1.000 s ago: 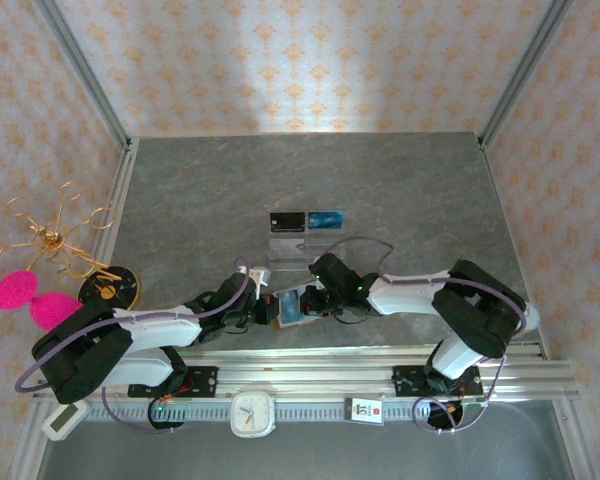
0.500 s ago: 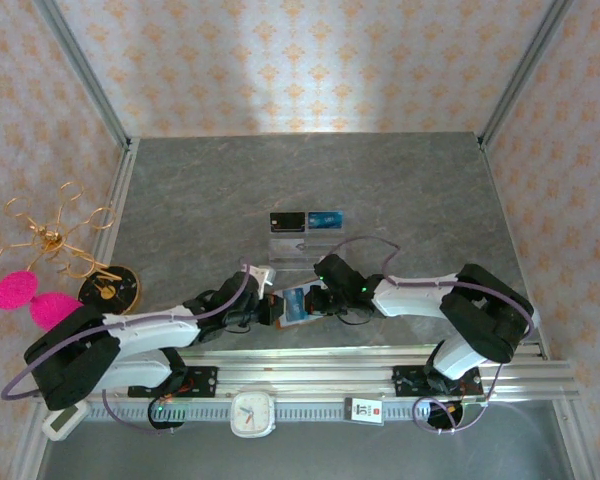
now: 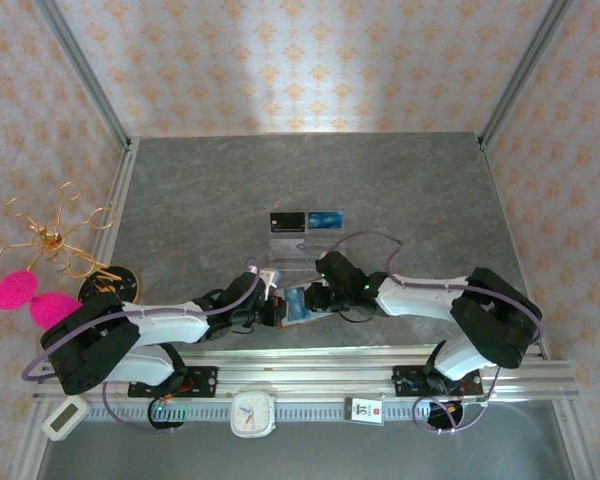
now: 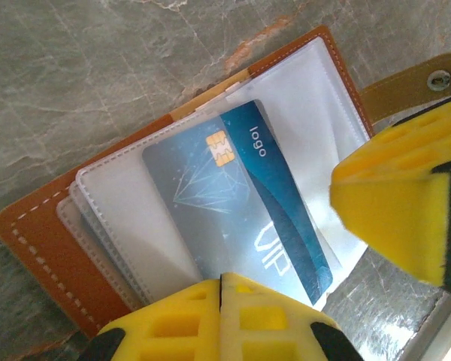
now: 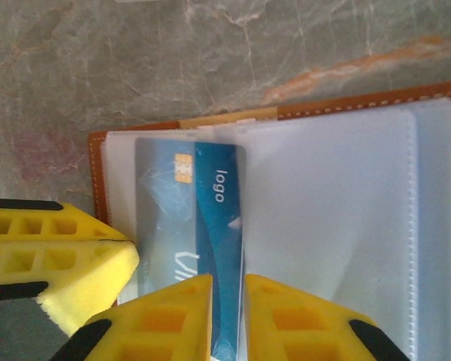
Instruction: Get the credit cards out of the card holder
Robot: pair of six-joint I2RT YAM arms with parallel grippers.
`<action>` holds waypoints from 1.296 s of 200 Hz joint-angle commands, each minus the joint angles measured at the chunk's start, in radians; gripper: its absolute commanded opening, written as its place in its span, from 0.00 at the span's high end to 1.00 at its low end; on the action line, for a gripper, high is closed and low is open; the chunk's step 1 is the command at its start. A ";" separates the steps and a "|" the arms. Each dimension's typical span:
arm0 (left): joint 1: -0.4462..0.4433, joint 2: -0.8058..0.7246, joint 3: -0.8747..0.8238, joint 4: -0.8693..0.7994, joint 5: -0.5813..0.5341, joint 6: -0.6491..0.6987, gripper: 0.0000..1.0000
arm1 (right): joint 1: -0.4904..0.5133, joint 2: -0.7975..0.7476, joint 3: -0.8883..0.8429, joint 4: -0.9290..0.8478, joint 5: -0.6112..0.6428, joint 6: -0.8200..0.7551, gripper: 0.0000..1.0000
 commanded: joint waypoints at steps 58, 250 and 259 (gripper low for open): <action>0.006 0.010 0.054 -0.023 -0.025 0.021 1.00 | -0.031 0.025 0.057 0.006 -0.033 -0.045 0.80; 0.017 0.037 -0.013 -0.021 -0.035 0.004 1.00 | -0.044 0.123 0.025 0.112 -0.157 -0.034 0.78; 0.021 0.038 -0.013 -0.019 -0.029 0.004 1.00 | -0.044 0.125 0.024 0.114 -0.157 -0.030 0.79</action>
